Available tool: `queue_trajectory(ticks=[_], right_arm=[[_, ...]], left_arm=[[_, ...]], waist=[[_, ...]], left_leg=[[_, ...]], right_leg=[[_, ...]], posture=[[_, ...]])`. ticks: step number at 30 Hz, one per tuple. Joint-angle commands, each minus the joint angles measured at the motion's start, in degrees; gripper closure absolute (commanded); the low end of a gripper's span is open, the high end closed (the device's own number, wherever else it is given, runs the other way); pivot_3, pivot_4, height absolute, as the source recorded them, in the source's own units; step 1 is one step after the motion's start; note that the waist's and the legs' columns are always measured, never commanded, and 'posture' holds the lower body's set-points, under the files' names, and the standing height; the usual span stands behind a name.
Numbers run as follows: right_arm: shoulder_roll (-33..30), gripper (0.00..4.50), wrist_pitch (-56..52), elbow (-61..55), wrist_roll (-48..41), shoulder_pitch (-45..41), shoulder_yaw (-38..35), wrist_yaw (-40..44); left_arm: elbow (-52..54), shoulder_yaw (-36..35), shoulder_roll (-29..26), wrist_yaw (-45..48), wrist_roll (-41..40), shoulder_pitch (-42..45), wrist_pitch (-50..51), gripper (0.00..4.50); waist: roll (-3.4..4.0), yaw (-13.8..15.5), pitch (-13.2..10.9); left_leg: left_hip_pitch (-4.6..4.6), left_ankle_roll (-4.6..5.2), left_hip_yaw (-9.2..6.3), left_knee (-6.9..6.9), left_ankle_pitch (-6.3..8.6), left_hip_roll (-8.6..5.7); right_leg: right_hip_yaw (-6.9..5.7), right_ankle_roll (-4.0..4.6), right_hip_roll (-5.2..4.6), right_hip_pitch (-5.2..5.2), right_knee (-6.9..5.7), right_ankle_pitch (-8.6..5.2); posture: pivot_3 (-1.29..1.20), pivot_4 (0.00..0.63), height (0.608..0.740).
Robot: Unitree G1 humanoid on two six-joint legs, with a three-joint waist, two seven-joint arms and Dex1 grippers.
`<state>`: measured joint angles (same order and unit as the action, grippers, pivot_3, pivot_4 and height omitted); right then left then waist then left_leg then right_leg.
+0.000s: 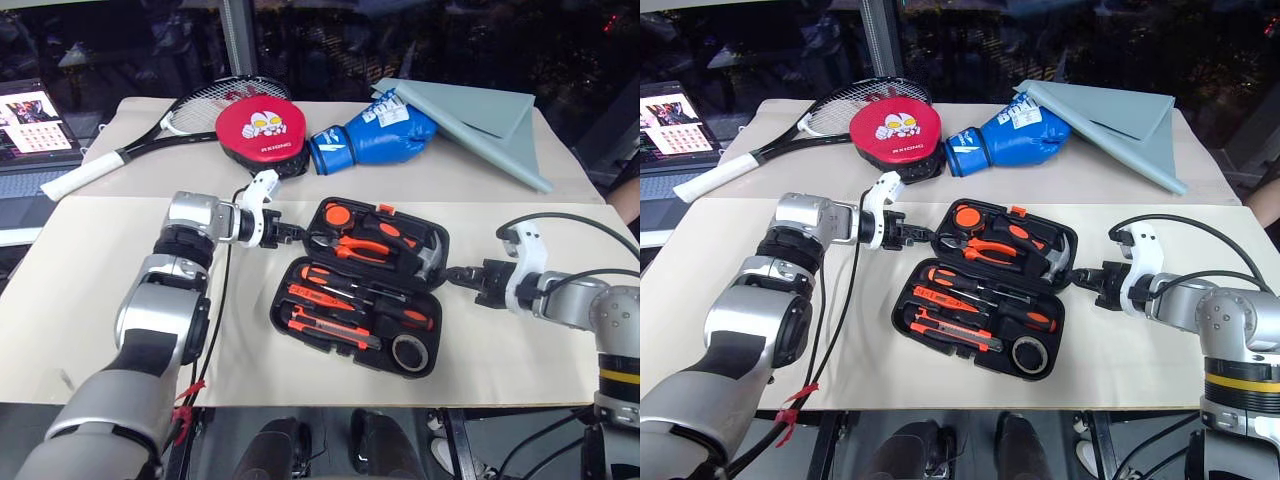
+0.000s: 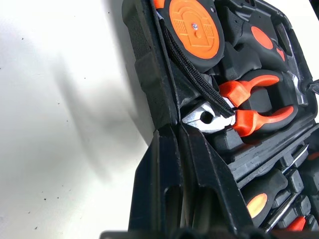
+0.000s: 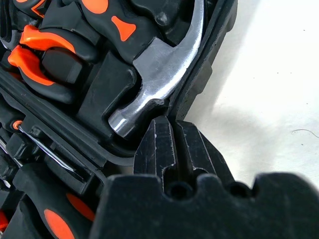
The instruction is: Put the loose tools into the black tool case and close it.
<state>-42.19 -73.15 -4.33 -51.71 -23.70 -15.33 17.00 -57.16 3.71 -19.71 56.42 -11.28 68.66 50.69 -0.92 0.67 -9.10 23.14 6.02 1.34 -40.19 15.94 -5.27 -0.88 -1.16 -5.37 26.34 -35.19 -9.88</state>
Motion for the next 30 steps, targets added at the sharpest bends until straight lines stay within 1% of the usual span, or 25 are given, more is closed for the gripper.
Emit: queue_trajectory(ticks=[1, 6, 11, 13, 17, 22, 26, 30], right_arm=[[0.7, 4.5, 1.8, -2.6, 1.3, -0.3, 1.2, 2.5], [1.1, 4.5, 4.3, -3.6, 4.0, -0.2, 1.8, 4.9], [1.6, 4.5, 12.1, -5.6, 8.7, -0.5, 2.4, 7.5], [1.6, 4.5, 15.8, -6.5, 10.8, -0.5, 3.4, 9.5], [1.5, 4.5, 22.2, -7.3, 14.8, -0.5, 5.5, 13.1], [1.5, 4.5, 36.4, -6.6, 24.9, 1.0, 9.3, 16.1], [2.4, 4.5, 51.6, -4.7, 33.8, 2.6, 11.7, 16.9], [3.4, 4.5, 64.4, -0.3, 41.4, 3.1, 12.7, 15.7]], left_arm=[[0.6, 0.0, 1.5, 2.4, -0.4, 2.1, -1.0, 4.44], [1.3, 0.5, 2.7, 3.2, 0.2, 1.3, -1.7, 4.44], [4.5, -0.3, 3.9, 4.6, -0.9, -0.8, -3.1, 4.44], [5.7, -1.5, 4.3, 3.7, -1.5, -1.6, -4.1, 4.44], [13.7, -0.6, 4.2, 5.8, -1.9, -5.9, -5.8, 4.44], [25.1, -3.0, 4.5, 3.2, -3.4, -12.7, -7.9, 4.44], [33.9, -4.3, 5.5, -0.6, -2.6, -19.4, -16.0, 4.44], [40.9, -2.1, 5.4, -5.5, 2.7, -27.4, -31.2, 4.44]], waist=[[0.0, 0.0, 0.0], [0.0, 0.0, 0.0], [0.0, 0.0, 0.0], [0.0, 0.0, 0.0], [0.01, 0.1, 0.0], [0.01, 0.1, 0.0], [0.02, 0.1, 0.0], [0.03, 0.1, 0.0]], left_leg=[[0.0, 0.0, 0.0, 0.0, 0.0, 0.0], [-0.01, -0.03, 0.0, -0.1, 0.01, 0.0], [0.0, -0.14, 0.02, -0.23, 0.06, 0.0], [0.0, -0.41, 0.04, -0.25, 0.2, -0.02], [0.07, -0.41, 0.03, -0.38, 0.2, -0.04], [0.12, -0.41, 0.03, -0.44, 0.2, -0.06], [0.12, -0.42, 0.03, -0.51, 0.19, -0.08], [0.0, -0.5, 0.08, -0.56, 0.17, -0.1]], right_leg=[[0.0, 0.0, 0.0, 0.0, 0.0, 0.0], [0.01, 0.0, 0.01, -0.01, 0.06, 0.0], [0.04, 0.0, -0.01, -0.02, 0.02, 0.06], [0.07, -0.01, -0.01, -0.01, 0.0, 0.09], [0.03, -0.03, -0.02, 0.03, -0.06, 0.11], [0.01, -0.04, 0.0, 0.08, -0.06, 0.12], [-0.03, -0.04, 0.04, 0.12, -0.13, 0.12], [-0.05, -0.04, 0.07, 0.03, -0.15, 0.12]], posture=[[0.0, 0.15, 0.732], [0.0, 0.15, 0.732], [0.0, 0.15, 0.732], [0.0, 0.15, 0.732], [0.0, 0.15, 0.732], [0.0, 0.15, 0.732], [0.0, 0.15, 0.732], [0.0, 0.15, 0.732]])
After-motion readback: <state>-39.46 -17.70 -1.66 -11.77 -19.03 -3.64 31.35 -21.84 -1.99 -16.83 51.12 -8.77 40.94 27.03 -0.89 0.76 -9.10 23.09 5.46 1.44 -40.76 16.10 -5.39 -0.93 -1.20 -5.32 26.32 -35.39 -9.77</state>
